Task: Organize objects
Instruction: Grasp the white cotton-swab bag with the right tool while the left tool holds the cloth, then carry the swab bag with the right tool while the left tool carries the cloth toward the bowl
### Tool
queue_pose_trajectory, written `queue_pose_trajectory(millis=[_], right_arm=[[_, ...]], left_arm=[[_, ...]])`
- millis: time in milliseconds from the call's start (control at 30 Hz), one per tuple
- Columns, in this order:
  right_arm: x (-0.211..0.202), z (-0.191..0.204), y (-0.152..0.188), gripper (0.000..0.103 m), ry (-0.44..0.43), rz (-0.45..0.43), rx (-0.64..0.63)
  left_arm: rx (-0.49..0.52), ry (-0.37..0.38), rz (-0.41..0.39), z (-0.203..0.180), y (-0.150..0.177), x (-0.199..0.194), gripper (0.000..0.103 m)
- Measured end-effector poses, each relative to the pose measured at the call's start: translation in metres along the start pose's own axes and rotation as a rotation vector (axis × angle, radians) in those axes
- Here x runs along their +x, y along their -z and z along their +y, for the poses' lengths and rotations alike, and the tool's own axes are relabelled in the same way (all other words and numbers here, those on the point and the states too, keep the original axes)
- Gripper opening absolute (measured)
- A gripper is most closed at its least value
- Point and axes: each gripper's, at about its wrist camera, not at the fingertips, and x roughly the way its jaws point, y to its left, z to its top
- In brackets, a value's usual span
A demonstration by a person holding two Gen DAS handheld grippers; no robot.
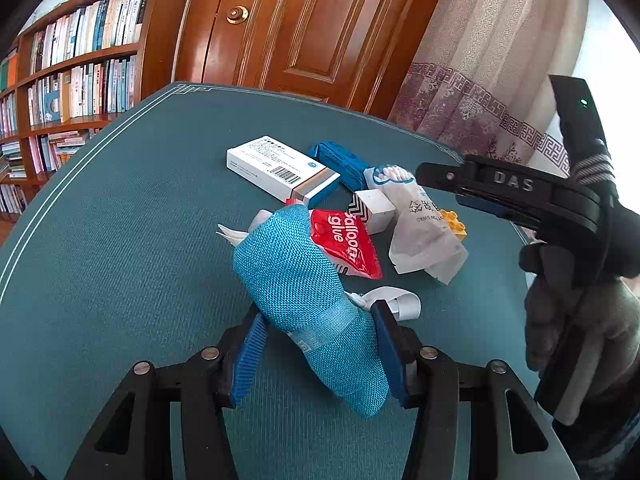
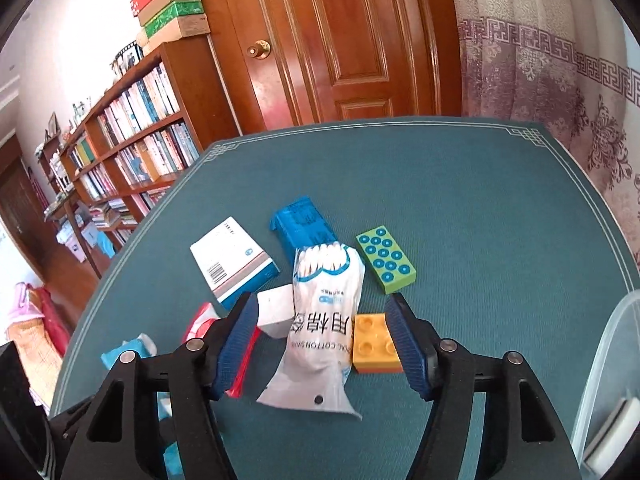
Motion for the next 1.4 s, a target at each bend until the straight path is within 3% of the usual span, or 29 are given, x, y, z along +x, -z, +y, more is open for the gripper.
queue_pose_trajectory(millis=[333, 633, 1000, 1400], right_arm=[[0.05, -0.002, -0.01, 0.056, 0.037, 0.098, -0.052], [0.047, -0.003, -0.005, 0.052, 0.007, 0.101, -0.05], [0.014, -0.004, 0.024, 0.046, -0.008, 0.106, -0.05], [-0.061, 0.012, 0.074, 0.046, -0.057, 0.067, -0.08]], left_arm=[[-0.009, 0.0, 0.003, 0.002, 0.001, 0.001, 0.056], [-0.01, -0.002, -0.003, 0.002, 0.001, 0.0, 0.056], [-0.015, -0.005, -0.018, 0.002, 0.001, -0.002, 0.056], [-0.017, -0.006, -0.041, 0.003, 0.001, -0.007, 0.056]])
